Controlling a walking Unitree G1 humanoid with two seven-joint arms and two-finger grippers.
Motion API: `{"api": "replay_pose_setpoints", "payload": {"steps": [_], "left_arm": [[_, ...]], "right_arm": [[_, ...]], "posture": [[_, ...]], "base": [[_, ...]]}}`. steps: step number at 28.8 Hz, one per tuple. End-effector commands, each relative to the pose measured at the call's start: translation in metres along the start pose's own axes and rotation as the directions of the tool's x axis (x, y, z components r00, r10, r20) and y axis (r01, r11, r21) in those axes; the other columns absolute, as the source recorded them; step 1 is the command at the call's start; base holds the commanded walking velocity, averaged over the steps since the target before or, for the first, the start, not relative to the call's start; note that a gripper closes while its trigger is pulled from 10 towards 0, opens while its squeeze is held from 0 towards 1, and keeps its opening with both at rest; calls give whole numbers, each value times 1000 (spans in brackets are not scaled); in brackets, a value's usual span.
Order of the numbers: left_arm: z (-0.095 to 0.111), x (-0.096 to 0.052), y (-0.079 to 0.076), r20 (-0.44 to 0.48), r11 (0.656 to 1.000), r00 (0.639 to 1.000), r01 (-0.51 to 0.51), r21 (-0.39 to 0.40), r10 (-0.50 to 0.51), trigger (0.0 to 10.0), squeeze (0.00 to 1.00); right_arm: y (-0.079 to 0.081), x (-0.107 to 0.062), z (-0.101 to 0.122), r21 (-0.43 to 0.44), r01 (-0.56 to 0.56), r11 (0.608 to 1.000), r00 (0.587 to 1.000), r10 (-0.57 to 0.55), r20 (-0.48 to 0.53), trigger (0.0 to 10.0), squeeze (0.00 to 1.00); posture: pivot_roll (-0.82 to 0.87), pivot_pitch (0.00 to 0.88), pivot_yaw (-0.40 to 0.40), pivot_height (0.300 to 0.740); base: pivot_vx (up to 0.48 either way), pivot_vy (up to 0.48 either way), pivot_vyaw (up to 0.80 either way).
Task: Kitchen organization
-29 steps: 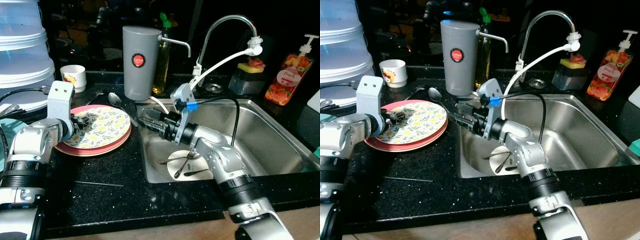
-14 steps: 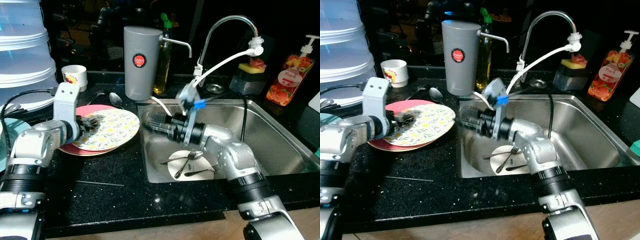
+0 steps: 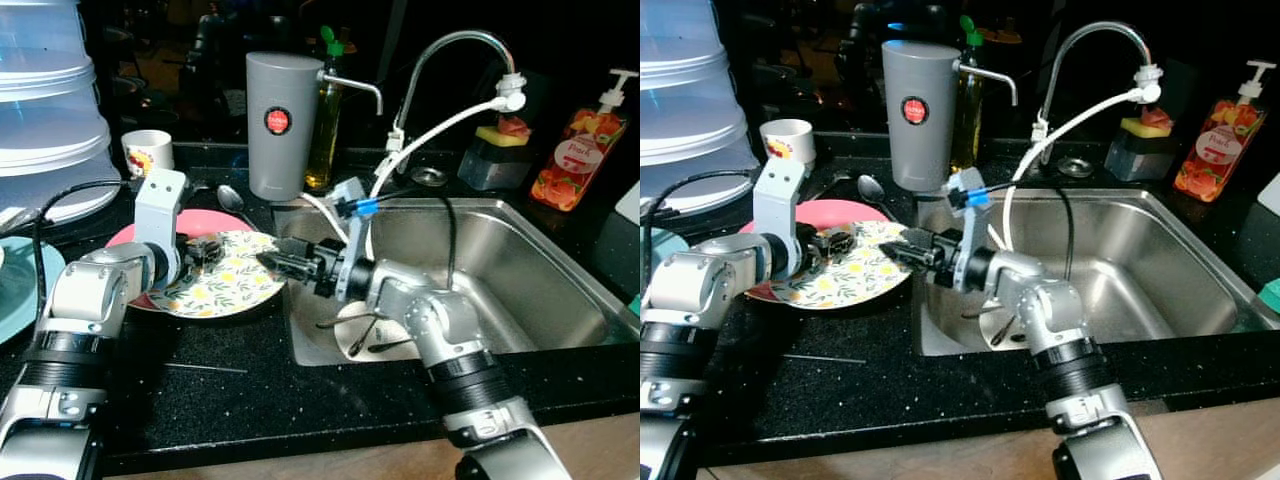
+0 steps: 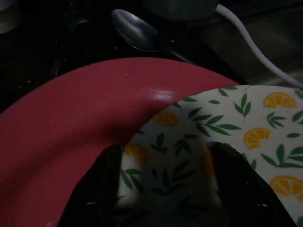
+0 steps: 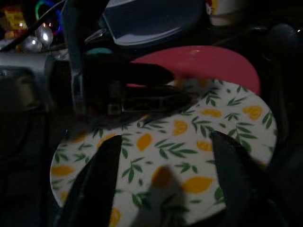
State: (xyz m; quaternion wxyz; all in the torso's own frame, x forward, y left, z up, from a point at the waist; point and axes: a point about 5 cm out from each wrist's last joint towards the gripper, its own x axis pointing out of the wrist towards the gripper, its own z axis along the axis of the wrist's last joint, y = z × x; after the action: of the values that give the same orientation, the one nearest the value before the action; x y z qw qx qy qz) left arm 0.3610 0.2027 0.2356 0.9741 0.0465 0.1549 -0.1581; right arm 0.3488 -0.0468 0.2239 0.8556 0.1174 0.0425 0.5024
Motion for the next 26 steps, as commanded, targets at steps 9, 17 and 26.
{"api": "replay_pose_setpoints", "payload": {"steps": [9,17,26], "left_arm": [[-11,1,-2,-47,1000,999,13,1,-13,10000,0],[-11,2,-4,-52,1000,998,28,10,-28,10000,0],[-11,1,-4,-51,999,998,32,11,-32,10000,0]], "right_arm": [[-31,-15,14,61,223,973,973,-226,43,10000,0],[-43,-28,-2,174,283,943,955,-262,-136,10000,0],[-21,-18,-18,417,157,895,983,-102,-153,10000,0]], "posture": [[62,31,-77,740],[60,30,-76,740],[62,25,-81,740]], "base": [[0,0,0],[0,0,0],[0,0,0]]}}
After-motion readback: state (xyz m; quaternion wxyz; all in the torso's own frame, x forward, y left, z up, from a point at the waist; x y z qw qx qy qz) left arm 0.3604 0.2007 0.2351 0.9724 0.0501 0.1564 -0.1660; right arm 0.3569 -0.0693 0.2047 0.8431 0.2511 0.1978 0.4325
